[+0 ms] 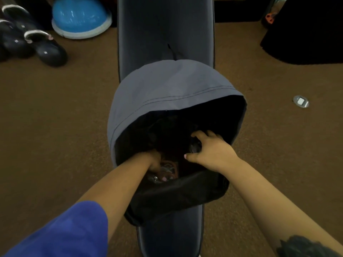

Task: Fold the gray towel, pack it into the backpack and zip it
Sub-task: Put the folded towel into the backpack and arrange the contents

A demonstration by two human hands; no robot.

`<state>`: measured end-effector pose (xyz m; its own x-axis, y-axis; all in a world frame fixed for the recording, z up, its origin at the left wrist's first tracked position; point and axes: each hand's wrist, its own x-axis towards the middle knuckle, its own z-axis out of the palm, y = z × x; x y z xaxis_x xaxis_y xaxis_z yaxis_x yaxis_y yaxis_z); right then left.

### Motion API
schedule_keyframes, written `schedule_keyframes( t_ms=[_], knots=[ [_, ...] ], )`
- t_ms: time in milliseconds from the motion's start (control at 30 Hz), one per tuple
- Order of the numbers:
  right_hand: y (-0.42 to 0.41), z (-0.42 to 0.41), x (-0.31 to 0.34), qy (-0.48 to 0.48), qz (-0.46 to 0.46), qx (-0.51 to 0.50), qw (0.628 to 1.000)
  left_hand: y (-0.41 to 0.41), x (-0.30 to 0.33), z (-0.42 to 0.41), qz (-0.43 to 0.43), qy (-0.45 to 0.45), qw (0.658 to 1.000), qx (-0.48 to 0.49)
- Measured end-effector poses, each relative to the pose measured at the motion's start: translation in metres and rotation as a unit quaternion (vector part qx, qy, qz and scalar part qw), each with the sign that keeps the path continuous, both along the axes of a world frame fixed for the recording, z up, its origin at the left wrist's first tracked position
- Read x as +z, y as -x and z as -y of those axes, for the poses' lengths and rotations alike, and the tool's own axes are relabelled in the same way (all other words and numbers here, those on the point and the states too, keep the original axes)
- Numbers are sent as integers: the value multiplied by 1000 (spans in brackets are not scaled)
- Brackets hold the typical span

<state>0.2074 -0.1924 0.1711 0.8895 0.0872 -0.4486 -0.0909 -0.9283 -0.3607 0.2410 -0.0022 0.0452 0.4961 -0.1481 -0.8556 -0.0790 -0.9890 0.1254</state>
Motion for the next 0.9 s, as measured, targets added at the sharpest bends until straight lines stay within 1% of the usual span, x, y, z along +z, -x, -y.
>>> schedule_keyframes(
  t_ms=[100, 233, 400, 567, 633, 700, 900],
  knots=[
    [1, -1, 1, -3, 2, -2, 1000, 2, 3, -2, 8, 9, 1000, 7],
    [1, -1, 2, -11, 1, -4, 1000, 4, 4, -2, -38, -10, 999, 8],
    [2, -2, 0, -10, 6, -1, 1000, 8, 1, -2, -62, -11, 998, 21],
    [3, 0, -1, -13, 6, -2, 1000, -1, 5, 1, -81, -13, 997, -10],
    [4, 1, -1, -12, 7, -1, 1000, -9, 10, 0, -86, -11, 996, -7],
    [4, 2, 0, -11, 4, 1, 1000, -17, 14, -3, -75, -5, 997, 2],
    [6, 2, 0, -4, 6, 29, 1000, -19, 10, 1, -8, 11, 1000, 1]
  ],
)
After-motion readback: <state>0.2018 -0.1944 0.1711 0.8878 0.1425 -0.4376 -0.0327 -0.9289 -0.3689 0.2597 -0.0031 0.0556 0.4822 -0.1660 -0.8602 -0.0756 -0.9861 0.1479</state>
